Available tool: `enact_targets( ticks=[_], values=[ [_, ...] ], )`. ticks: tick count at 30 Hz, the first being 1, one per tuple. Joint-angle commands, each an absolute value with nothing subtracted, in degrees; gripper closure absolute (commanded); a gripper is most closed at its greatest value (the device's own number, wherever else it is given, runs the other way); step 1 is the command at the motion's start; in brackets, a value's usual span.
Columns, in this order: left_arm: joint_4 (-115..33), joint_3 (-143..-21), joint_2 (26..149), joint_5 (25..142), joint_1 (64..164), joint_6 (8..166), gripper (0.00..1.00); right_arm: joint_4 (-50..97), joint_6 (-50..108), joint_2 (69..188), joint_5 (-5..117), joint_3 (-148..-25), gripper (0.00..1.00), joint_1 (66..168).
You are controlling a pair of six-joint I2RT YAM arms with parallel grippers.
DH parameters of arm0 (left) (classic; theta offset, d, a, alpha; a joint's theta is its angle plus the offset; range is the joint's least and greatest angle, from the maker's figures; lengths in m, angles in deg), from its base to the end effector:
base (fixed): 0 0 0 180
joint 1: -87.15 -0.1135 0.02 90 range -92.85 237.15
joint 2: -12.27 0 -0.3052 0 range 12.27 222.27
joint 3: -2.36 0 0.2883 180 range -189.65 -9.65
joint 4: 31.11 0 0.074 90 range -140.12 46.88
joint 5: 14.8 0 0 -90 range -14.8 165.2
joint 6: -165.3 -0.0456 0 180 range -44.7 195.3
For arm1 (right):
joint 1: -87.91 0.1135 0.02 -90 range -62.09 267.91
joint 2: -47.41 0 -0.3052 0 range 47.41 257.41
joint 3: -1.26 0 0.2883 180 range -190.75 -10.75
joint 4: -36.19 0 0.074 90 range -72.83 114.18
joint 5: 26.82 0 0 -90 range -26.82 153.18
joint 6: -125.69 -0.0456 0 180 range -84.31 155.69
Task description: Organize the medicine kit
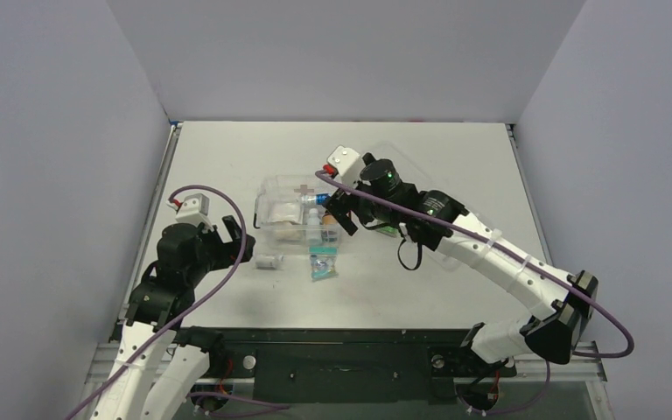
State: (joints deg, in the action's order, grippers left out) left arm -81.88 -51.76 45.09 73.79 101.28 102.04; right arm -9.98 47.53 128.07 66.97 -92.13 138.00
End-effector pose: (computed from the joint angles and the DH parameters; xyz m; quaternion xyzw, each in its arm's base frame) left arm 0.1324 -0.0322 0.3248 -0.1010 0.8577 -0.1660 0.4760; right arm 0.2278 0.2676 0.4123 -0.4394 0.7628 0.1276 0.4569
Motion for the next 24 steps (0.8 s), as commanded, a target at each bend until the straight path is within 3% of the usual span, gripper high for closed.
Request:
enact_targets(
  ticks=[1,6,16,24],
  values=[
    [-79.4,-52.5,45.5,73.5,100.9,101.6,0.12,-9.2,26.8,124.2,73.5,-88.7,0.14,138.9],
    [-79.4,-52.5,45.9,73.3,100.9,101.6,0.12,-7.0,15.0,120.0,79.5,-79.1,0.12,139.3],
    [-79.3,-52.3,46.1,73.6,100.8,101.6,0.12,16.5,-10.6,117.3,68.8,-59.2,0.08,138.2],
    [-79.2,-52.2,45.8,73.8,100.8,101.6,0.12,21.5,-15.8,124.1,76.2,-56.5,0.2,144.4]
  ],
)
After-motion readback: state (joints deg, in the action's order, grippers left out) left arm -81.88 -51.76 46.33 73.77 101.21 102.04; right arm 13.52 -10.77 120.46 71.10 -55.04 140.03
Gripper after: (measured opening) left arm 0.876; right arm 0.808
